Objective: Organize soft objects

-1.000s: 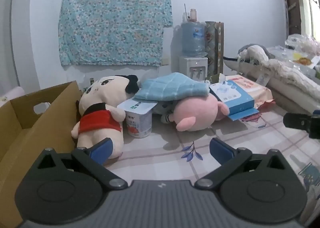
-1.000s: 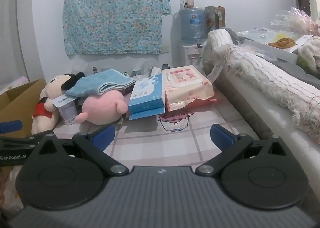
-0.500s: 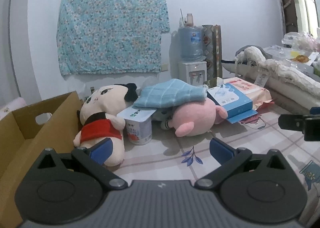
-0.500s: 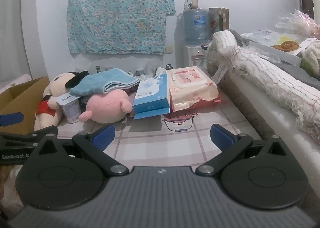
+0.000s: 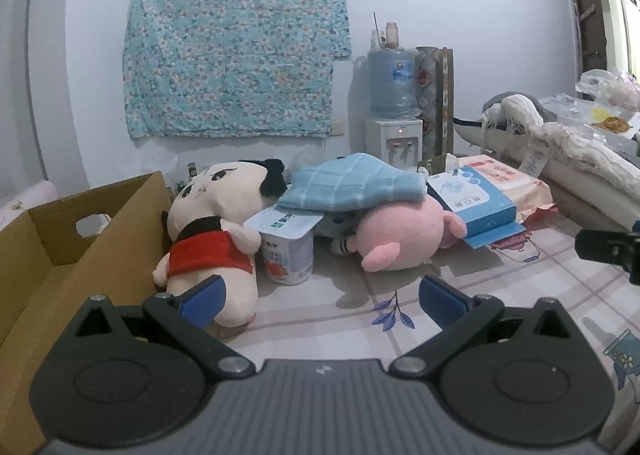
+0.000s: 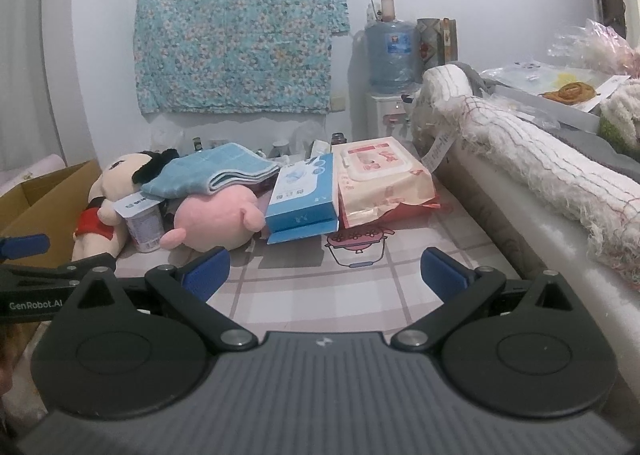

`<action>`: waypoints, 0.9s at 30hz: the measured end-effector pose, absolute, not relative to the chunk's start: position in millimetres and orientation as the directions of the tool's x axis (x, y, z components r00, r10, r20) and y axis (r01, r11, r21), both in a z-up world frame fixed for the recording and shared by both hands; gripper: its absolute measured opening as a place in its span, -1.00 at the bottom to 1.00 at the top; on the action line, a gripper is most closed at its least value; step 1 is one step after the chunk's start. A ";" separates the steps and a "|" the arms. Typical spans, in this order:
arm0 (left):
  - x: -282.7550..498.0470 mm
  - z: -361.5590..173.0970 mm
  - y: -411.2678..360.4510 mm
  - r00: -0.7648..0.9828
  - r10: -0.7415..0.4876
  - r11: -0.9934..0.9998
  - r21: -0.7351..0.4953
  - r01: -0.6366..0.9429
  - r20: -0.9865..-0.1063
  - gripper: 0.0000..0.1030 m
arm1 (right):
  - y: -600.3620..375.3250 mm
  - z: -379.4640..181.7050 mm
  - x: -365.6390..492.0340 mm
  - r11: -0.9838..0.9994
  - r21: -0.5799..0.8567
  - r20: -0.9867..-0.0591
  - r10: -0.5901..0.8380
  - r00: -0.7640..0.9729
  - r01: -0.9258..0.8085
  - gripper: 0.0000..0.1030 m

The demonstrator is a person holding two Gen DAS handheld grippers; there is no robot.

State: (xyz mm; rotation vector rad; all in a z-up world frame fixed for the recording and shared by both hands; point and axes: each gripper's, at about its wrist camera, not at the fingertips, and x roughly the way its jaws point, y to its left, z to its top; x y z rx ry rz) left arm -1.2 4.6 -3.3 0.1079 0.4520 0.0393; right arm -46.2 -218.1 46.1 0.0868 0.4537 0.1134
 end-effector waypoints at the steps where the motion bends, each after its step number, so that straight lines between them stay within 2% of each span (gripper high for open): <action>1: -1.7 -3.3 4.6 0.900 0.063 0.994 0.112 -0.015 -0.432 1.00 | -218.4 46.3 -46.2 0.990 0.110 -0.432 0.130 0.893 -0.090 0.99; 9: -4.4 -4.1 2.0 0.903 0.089 0.989 0.148 -0.028 -0.421 0.99 | -217.5 45.9 -44.6 0.990 0.103 -0.440 0.128 0.889 -0.091 0.99; 14: -3.8 -4.6 14.3 0.897 0.090 0.996 0.019 -0.091 -0.432 1.00 | -214.7 44.0 -44.8 0.991 0.088 -0.442 0.127 0.888 -0.098 0.99; 17: -0.7 -4.2 21.1 0.892 0.092 0.994 -0.013 -0.109 -0.443 1.00 | -213.1 44.6 -46.1 0.992 0.076 -0.435 0.124 0.892 -0.101 0.99; 20: 1.6 -7.3 28.0 0.892 0.069 0.990 -0.082 -0.118 -0.447 1.00 | -212.8 44.9 -47.0 0.991 0.078 -0.431 0.128 0.893 -0.104 0.99; 23: 7.5 -11.2 32.1 0.872 0.012 0.986 -0.137 -0.091 -0.489 1.00 | -212.8 44.6 -47.1 0.992 0.078 -0.432 0.123 0.893 -0.099 0.99; 27: 10.1 -10.5 26.3 0.876 0.041 0.996 -0.046 -0.072 -0.480 1.00 | -214.9 45.6 -47.3 0.992 0.086 -0.430 0.121 0.894 -0.093 0.99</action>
